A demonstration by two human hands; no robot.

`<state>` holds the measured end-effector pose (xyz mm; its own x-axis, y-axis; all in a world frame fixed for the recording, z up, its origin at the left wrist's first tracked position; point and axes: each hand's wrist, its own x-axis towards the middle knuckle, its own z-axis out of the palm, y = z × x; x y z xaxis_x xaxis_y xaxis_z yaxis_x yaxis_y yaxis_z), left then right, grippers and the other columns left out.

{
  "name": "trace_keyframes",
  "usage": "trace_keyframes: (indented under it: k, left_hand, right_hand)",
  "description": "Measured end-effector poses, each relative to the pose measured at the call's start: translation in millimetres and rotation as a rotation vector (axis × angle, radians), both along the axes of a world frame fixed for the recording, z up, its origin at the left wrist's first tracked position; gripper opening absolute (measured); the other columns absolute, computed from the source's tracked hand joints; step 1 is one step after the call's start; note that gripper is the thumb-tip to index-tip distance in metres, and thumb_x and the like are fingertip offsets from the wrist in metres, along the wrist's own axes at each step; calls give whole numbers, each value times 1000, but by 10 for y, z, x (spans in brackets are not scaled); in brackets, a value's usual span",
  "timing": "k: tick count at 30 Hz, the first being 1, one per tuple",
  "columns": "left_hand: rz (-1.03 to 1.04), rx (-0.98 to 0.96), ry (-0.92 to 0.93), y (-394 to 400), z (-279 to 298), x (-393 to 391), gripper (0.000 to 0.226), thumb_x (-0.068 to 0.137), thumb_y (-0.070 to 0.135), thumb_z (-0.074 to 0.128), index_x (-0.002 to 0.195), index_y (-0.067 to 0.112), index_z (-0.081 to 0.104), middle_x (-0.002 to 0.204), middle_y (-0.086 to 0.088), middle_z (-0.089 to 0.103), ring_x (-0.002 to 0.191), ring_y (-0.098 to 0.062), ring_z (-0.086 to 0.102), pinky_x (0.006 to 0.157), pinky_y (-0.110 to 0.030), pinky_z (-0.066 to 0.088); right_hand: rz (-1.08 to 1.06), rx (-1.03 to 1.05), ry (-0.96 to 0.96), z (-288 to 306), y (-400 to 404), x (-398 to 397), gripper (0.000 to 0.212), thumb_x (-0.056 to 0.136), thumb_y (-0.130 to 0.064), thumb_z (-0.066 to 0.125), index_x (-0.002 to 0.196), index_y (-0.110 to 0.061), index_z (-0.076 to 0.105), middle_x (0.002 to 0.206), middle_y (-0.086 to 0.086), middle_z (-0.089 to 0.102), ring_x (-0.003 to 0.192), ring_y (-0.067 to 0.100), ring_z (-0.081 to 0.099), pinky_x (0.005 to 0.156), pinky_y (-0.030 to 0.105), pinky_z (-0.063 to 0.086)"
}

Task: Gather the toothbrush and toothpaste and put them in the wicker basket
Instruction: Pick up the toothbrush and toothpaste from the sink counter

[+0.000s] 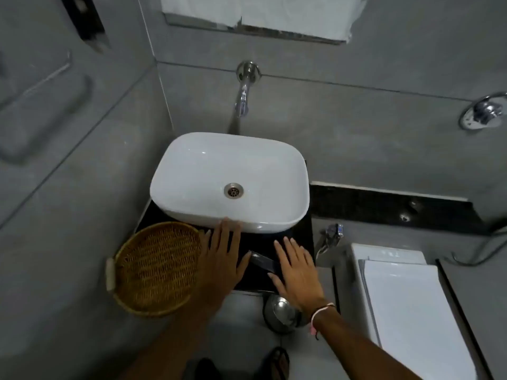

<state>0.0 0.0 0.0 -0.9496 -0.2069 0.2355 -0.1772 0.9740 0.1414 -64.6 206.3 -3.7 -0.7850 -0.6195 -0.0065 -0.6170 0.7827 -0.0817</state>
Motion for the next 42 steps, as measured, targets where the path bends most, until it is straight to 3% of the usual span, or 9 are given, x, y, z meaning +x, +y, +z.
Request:
trace_keyframes:
  k: [3, 9, 14, 17, 19, 25, 32, 36, 42]
  left_hand:
    - [-3, -22, -48, 57, -115, 23, 71, 99, 53, 35, 154, 8, 28, 158, -22, 37, 146, -37, 37, 122, -61, 20]
    - [-69, 33, -64, 183, -185, 28, 54, 98, 34, 44, 136, -1, 57, 135, -23, 64, 121, -33, 66, 94, -40, 60]
    - [258, 914, -57, 210, -134, -83, 44, 102, 21, 53, 141, 1, 51, 129, -20, 66, 116, -32, 66, 98, -38, 54]
    - [291, 1432, -95, 184, -74, -121, 36, 99, 14, 59, 132, 3, 60, 119, -18, 70, 89, -22, 76, 80, -28, 62]
    - [290, 1590, -57, 171, -38, -113, 30, 97, 9, 62, 125, 2, 65, 117, -21, 71, 82, -24, 78, 72, -26, 65]
    - [325, 1742, 14, 126, -3, -150, 26, 101, 6, 52, 123, 9, 66, 116, -20, 69, 90, -33, 77, 73, -29, 66]
    - [431, 2250, -36, 126, -39, -159, 30, 99, 3, 46, 107, 13, 74, 122, -23, 67, 106, -35, 70, 82, -36, 60]
    - [519, 2469, 5, 155, -69, -184, 25, 94, 13, 57, 113, 3, 70, 128, -27, 65, 114, -37, 66, 84, -38, 58]
    - [509, 2544, 39, 171, -12, -188, 48, 85, 19, 69, 129, 1, 59, 132, -26, 63, 114, -34, 66, 82, -38, 62]
  right_hand:
    - [-34, 53, -94, -170, 42, 10, 69, 95, -45, 53, 153, -15, 31, 156, 16, 39, 145, 34, 36, 117, 49, 36]
    - [-16, 100, -167, -242, 151, -49, 48, 97, -28, 54, 142, -14, 47, 125, 9, 62, 107, 31, 58, 89, 43, 50]
    - [37, -38, -63, -153, 276, -52, 46, 89, -26, 71, 131, -15, 59, 114, 4, 69, 94, 25, 65, 78, 38, 58]
    - [101, -110, 7, -14, 322, -127, 43, 92, -28, 67, 133, -16, 57, 119, 3, 68, 102, 23, 64, 85, 37, 57]
    - [133, -112, 48, 78, 328, -187, 42, 94, -27, 65, 134, -17, 56, 121, 3, 67, 105, 23, 63, 87, 37, 55]
    - [184, -161, 87, 304, 323, -303, 43, 94, -22, 67, 135, -14, 57, 123, 7, 67, 109, 27, 64, 92, 41, 55]
    - [354, -54, 194, 667, 253, -577, 51, 91, -20, 70, 139, -21, 52, 127, 5, 63, 114, 26, 59, 98, 37, 47]
    - [417, 45, 235, 959, 181, -684, 56, 85, -21, 77, 136, -22, 52, 125, 5, 63, 114, 27, 58, 103, 41, 50]
    - [472, 103, 306, 1269, 70, -647, 58, 76, -20, 84, 128, -20, 59, 116, 6, 67, 107, 28, 62, 102, 45, 52]
